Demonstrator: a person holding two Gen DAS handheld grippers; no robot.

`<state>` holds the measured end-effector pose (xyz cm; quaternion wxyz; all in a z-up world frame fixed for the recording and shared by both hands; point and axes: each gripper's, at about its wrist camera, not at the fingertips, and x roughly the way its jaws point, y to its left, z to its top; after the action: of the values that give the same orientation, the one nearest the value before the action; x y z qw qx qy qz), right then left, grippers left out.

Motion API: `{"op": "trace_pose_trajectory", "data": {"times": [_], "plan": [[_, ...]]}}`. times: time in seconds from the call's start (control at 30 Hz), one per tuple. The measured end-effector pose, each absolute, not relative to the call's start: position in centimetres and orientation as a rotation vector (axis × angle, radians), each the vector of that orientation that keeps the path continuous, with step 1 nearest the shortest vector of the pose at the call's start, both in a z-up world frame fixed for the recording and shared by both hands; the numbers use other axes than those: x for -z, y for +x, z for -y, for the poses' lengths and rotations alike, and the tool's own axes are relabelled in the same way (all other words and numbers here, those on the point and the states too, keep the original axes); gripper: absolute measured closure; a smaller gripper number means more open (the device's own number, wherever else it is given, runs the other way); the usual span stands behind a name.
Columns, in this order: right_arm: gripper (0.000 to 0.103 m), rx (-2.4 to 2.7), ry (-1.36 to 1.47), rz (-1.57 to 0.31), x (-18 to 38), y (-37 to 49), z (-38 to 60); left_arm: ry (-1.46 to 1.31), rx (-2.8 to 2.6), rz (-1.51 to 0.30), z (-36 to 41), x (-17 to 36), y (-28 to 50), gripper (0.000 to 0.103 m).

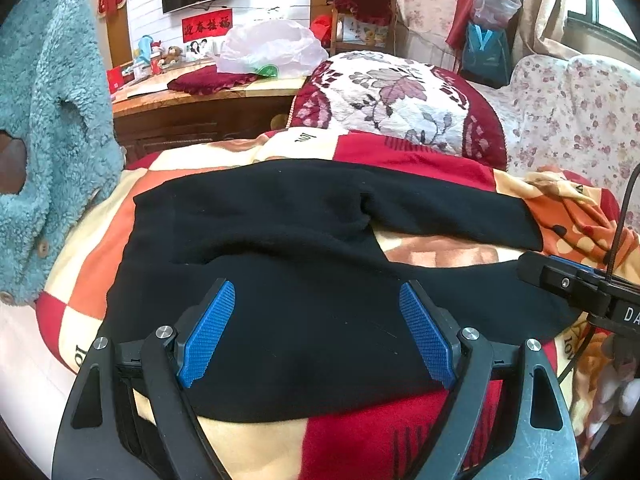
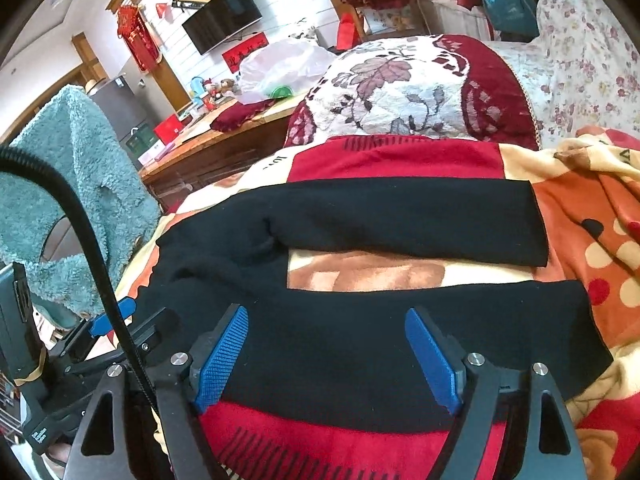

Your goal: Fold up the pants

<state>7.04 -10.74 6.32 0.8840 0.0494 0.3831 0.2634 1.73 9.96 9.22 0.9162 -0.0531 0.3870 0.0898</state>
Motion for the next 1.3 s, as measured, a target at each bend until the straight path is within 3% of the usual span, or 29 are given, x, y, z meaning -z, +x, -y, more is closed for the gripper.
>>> {"op": "trace_pose_trajectory", "data": {"times": [1.3], "plan": [[0.023,-0.659,-0.042,-0.853,-5.7,15.5,4.8,-0.117,-0.246,-0.854,-20.0,-7.6,7.5,0.018]]}}
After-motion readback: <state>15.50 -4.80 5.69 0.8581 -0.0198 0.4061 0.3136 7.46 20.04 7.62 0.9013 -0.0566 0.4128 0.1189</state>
